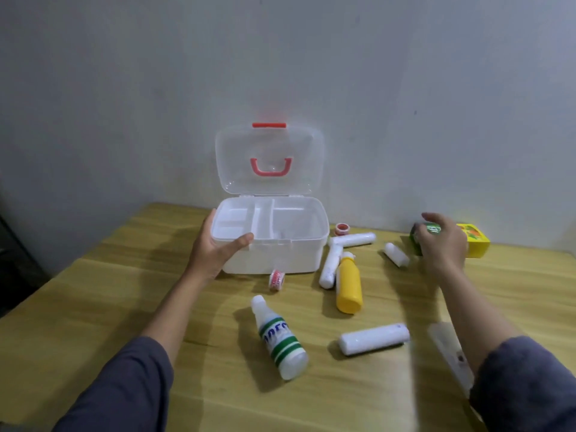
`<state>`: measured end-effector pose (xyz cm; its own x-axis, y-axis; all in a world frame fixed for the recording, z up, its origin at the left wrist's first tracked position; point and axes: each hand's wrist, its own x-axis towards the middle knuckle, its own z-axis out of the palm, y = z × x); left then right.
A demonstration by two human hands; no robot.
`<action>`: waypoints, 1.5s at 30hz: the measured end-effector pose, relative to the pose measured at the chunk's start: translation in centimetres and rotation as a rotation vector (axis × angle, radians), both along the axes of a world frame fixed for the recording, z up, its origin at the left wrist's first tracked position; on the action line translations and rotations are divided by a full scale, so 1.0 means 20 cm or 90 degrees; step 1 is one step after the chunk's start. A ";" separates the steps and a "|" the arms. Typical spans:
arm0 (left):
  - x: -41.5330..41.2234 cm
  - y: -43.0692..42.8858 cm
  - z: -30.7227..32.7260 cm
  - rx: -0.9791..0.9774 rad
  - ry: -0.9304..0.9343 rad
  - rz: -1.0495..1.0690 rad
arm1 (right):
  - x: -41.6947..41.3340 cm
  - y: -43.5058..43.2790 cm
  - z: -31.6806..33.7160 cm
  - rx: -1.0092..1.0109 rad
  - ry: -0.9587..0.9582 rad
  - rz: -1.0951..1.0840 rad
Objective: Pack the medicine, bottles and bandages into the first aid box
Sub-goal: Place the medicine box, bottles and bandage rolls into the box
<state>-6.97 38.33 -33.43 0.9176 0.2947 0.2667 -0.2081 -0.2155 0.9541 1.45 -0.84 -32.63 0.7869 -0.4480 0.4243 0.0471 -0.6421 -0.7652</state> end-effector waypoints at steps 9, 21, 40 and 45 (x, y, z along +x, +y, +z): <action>-0.04 0.05 0.10 0.032 -0.016 0.034 | -0.09 0.03 -0.05 -0.154 0.062 0.207; -0.05 -0.31 0.01 0.009 0.004 -0.054 | -0.46 -0.33 -0.03 -0.040 0.060 0.117; -0.12 -0.66 -0.10 -0.001 0.056 -0.143 | -0.72 -0.36 -0.02 0.055 0.048 -0.053; -0.17 -0.80 -0.17 -0.018 0.068 -0.184 | -0.74 -0.26 0.12 -0.057 0.047 0.161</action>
<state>-10.38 22.41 -36.74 0.9869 0.0237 0.1595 -0.1549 -0.1347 0.9787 -13.34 -6.03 -30.22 0.8996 -0.1959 0.3904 0.1608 -0.6825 -0.7130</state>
